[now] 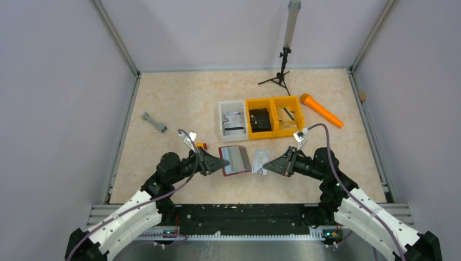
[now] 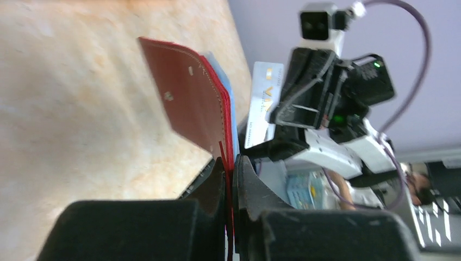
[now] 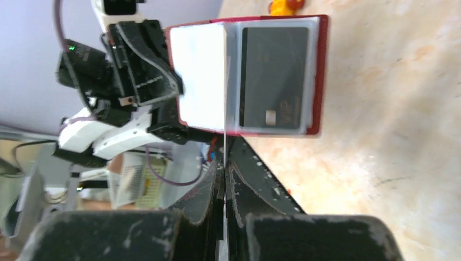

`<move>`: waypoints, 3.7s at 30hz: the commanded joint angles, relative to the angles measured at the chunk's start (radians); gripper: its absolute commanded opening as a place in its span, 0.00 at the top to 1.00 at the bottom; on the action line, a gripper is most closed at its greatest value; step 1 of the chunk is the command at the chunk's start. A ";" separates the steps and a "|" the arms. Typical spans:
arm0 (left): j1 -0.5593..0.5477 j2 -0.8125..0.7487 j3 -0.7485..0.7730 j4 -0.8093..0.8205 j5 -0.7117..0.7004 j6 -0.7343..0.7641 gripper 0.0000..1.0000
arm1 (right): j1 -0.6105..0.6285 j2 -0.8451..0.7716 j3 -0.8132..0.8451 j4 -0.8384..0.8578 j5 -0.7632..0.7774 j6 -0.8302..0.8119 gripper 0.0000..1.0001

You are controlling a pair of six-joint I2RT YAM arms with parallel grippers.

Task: Take the credit cards out of the card holder
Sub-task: Remove the credit card from the card holder, then place the credit card in the storage box, then remove the credit card from the card holder.

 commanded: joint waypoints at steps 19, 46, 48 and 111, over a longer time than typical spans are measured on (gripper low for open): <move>0.054 -0.200 0.489 -0.997 -0.547 0.250 1.00 | 0.172 0.914 0.950 -0.343 0.425 -1.172 1.00; 0.055 -0.213 0.469 -1.003 -0.552 0.257 1.00 | 0.280 1.443 1.173 -0.104 1.000 -1.969 1.00; 0.054 -0.212 0.463 -0.997 -0.545 0.254 1.00 | 0.283 1.461 1.164 -0.080 1.013 -1.999 1.00; -0.043 0.380 0.210 -0.152 0.012 0.160 1.00 | 0.496 0.655 0.497 -0.311 0.545 -0.470 0.17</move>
